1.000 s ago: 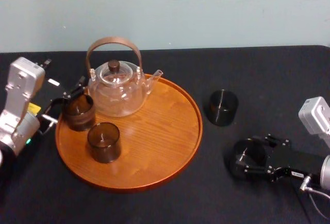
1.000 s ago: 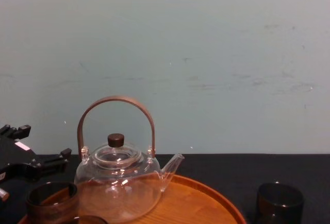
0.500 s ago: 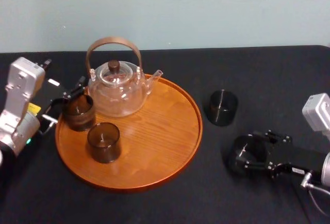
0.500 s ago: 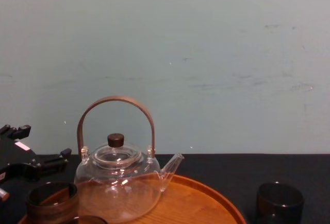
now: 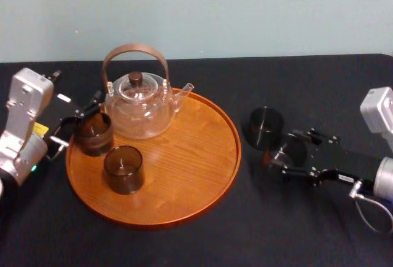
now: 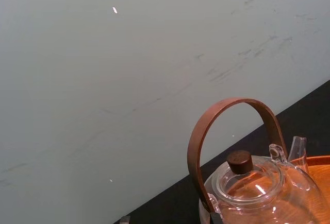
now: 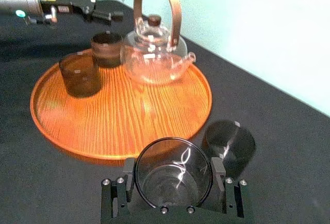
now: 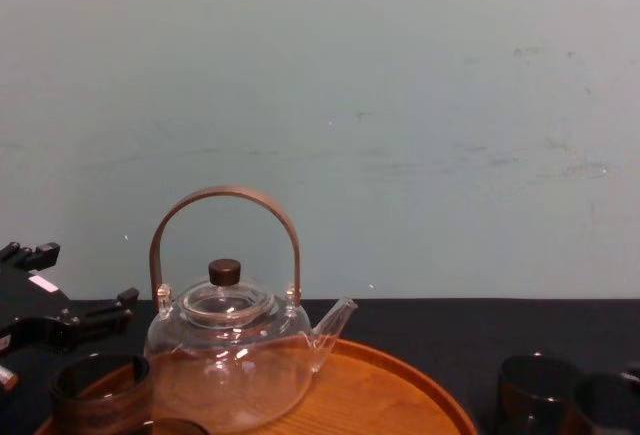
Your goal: Pick up the glass from the table and place it on the tray.
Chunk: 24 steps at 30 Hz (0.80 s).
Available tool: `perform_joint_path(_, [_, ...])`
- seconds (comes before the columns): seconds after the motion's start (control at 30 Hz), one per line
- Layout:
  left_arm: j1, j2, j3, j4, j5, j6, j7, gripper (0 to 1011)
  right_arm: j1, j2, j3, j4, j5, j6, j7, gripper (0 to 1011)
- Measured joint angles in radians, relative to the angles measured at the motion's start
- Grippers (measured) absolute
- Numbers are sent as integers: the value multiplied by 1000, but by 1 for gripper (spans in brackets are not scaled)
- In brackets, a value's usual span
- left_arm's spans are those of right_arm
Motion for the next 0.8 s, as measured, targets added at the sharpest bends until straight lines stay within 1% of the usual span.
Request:
perform_joint_path(0.23, [0, 0, 0, 0, 0, 0, 0, 1001, 65, -43, -31, 26, -4, -28, 16, 900])
perform_joint_path(0.27, [0, 0, 0, 0, 0, 0, 0, 1001, 80, -53, -40, 33, -5, -34, 20, 900])
perform_joint_path(0.37, [0, 0, 0, 0, 0, 0, 0, 1001, 101, -65, -53, 42, -7, -42, 26, 900])
perform_joint_path(0.4, [0, 0, 0, 0, 0, 0, 0, 1001, 117, -75, -63, 50, -10, -45, 31, 900])
perform_joint_path(0.47, [0, 0, 0, 0, 0, 0, 0, 1001, 132, -85, -72, 58, -12, -48, 32, 900])
perform_joint_path(0.53, [0, 0, 0, 0, 0, 0, 0, 1001, 160, -103, -90, 75, -18, -52, 36, 900])
perform_joint_path(0.7, [0, 0, 0, 0, 0, 0, 0, 1001, 190, -127, -111, 93, -23, -56, 40, 900])
perform_joint_path(0.8, [0, 0, 0, 0, 0, 0, 0, 1002, 219, -154, -139, 110, -27, -62, 48, 900])
